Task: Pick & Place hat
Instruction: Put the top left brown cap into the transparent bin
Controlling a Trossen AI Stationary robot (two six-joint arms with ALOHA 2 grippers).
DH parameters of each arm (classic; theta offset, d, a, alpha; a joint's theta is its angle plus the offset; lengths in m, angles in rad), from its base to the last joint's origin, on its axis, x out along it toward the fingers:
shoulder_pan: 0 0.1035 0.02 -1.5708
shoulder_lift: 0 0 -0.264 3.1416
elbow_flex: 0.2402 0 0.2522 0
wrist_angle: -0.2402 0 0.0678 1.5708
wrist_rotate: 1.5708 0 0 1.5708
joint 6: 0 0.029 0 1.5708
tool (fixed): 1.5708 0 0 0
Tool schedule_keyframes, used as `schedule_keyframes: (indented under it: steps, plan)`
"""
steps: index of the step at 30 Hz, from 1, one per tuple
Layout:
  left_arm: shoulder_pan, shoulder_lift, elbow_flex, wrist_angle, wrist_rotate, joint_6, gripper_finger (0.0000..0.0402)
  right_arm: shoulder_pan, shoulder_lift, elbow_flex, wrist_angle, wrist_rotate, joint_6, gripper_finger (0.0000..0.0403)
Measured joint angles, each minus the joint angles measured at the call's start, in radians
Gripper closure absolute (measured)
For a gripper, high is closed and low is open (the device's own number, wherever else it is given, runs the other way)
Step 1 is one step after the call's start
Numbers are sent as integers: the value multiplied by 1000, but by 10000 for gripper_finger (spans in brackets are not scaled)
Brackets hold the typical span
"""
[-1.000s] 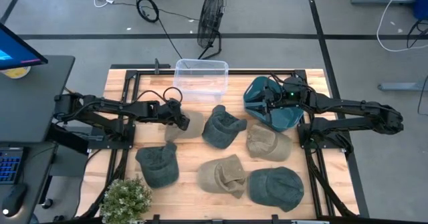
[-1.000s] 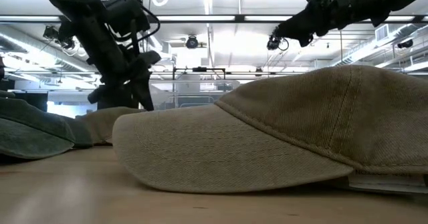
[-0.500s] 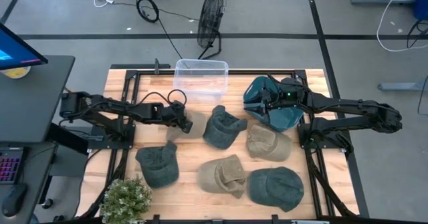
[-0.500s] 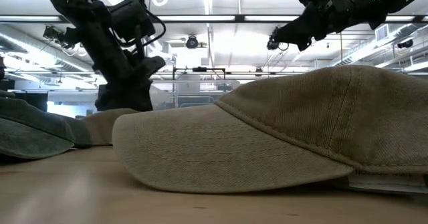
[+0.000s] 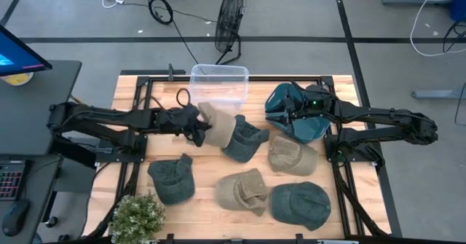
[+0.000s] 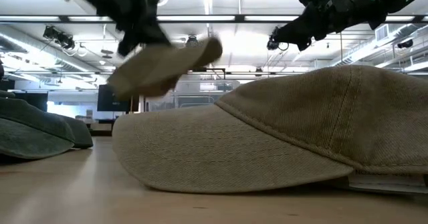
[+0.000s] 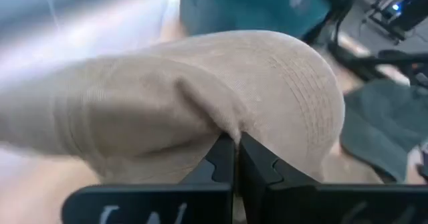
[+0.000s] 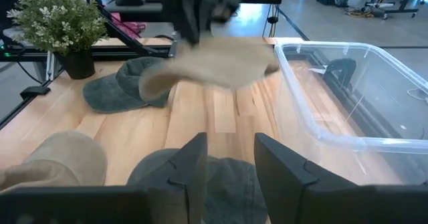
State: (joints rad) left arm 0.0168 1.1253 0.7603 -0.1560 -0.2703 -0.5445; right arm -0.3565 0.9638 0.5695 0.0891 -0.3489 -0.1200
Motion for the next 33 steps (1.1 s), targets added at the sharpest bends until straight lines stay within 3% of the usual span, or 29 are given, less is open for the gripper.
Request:
schedule_keyframes:
  steps: [5, 12, 22, 33]
  plan:
    - [20, 14, 135, -3, -172, 239, 397, 0, 0, 0, 3, 0, 3, 274]
    - [157, 87, 253, 56, -220, 446, 397, 0, 0, 0, 14, 0, 3, 274]
    - [366, 298, 267, 178, -189, 494, 395, 1, 0, 0, 26, 0, 3, 274]
    - [399, 497, 266, 201, -177, 467, 388, 0, 0, 0, 20, 0, 3, 274]
